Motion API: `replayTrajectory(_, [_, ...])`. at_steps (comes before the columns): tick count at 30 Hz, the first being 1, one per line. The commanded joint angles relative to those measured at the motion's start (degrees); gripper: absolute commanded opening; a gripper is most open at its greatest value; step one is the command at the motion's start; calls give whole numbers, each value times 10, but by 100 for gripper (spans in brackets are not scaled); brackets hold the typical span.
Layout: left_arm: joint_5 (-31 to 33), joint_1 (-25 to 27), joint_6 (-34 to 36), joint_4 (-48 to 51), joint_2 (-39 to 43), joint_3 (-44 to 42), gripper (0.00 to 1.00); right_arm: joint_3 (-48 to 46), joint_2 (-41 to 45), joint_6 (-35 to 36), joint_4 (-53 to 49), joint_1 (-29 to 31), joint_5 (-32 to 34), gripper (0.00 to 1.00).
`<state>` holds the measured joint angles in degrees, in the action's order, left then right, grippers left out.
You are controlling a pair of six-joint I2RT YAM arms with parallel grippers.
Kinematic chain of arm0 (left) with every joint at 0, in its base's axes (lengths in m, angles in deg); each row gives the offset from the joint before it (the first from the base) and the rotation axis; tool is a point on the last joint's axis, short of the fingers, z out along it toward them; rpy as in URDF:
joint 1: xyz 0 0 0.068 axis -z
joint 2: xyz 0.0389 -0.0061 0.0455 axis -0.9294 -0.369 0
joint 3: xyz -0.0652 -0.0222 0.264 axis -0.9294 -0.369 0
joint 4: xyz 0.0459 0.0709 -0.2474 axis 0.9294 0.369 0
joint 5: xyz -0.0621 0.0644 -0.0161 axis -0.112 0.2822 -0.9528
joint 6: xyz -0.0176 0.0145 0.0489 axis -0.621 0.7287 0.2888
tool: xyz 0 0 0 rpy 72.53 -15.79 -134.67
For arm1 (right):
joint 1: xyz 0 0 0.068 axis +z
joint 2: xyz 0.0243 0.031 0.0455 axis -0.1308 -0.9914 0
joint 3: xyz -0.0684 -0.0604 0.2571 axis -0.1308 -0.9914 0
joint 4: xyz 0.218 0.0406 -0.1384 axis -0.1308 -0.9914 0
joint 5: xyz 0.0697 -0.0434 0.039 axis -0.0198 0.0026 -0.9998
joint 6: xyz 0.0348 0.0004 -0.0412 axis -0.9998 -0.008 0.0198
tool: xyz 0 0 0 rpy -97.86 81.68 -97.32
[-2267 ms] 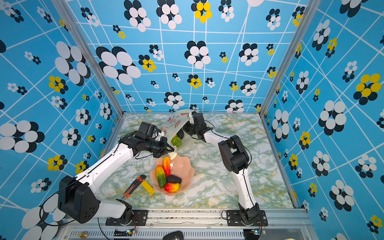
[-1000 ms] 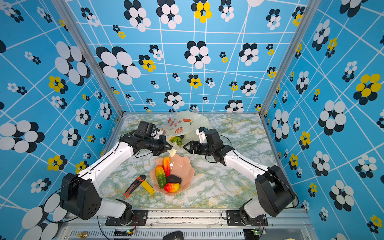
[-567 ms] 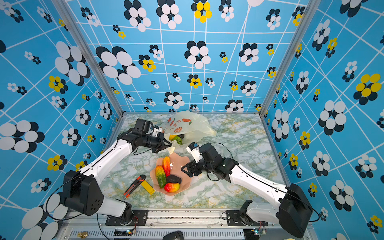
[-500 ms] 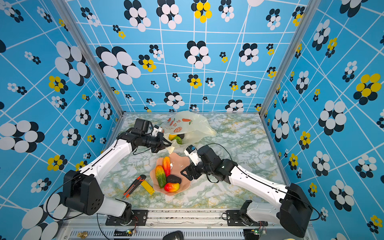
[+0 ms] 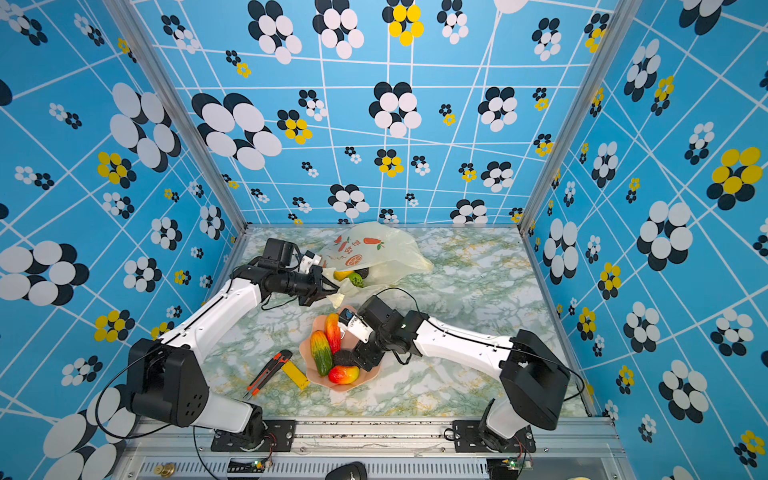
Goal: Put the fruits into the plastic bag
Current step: 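Withdraw the right gripper from the bag and move it over the bowl, then lower the right gripper onto the remaining black fruit and grasp it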
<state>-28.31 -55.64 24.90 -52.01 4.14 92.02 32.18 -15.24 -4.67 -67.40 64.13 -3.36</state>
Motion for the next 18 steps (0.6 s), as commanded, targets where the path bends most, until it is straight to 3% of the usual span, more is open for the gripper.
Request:
replayTrajectory(1, [-13,-11,41,37,-19,6,0,44,-35,38,-29,3,14,76])
replayTrajectory(18, [-51,-52,54,32,-33,9,0,158,-156,87,-113,17,-15,74])
